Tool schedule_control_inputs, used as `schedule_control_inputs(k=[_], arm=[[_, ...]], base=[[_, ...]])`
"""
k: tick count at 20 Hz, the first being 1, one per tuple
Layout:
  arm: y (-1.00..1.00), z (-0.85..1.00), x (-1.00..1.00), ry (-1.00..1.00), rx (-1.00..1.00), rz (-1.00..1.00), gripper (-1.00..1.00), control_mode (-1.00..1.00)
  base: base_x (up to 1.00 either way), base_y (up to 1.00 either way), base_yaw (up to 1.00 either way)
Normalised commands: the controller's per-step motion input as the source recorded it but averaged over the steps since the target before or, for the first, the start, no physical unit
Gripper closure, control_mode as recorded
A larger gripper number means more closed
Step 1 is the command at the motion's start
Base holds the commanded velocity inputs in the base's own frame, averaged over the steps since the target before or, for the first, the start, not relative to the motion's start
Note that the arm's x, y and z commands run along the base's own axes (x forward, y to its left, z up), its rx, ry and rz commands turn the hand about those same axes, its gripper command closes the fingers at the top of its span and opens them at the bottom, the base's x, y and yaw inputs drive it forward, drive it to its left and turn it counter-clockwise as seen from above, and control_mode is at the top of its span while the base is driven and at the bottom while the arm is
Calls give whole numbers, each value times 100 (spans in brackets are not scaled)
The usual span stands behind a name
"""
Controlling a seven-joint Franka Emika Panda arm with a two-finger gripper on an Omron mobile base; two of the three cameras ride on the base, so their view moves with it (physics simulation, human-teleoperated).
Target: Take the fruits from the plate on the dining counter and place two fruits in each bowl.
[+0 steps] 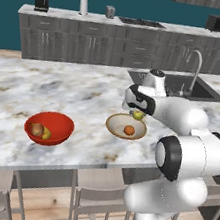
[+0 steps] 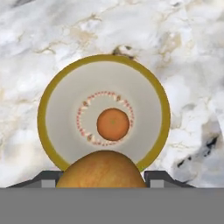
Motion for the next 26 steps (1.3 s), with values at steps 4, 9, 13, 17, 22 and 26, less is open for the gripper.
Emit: schedule_control_inputs(k=[4, 9, 13, 17, 22, 26], arm=[[0, -65, 45, 6, 1, 0, 100, -100], [-4, -39, 23, 1, 3, 0, 100, -100], [0, -22, 17, 5, 1, 0, 100, -100], [0, -36, 15, 7, 0, 0, 100, -100], [-1, -32, 3, 5, 1, 0, 100, -100], [0, -29, 0, 0, 0, 0, 100, -100]], base=[[0, 0, 0], [0, 0, 0], [0, 0, 0], [0, 0, 0], [0, 0, 0], [0, 0, 0]])
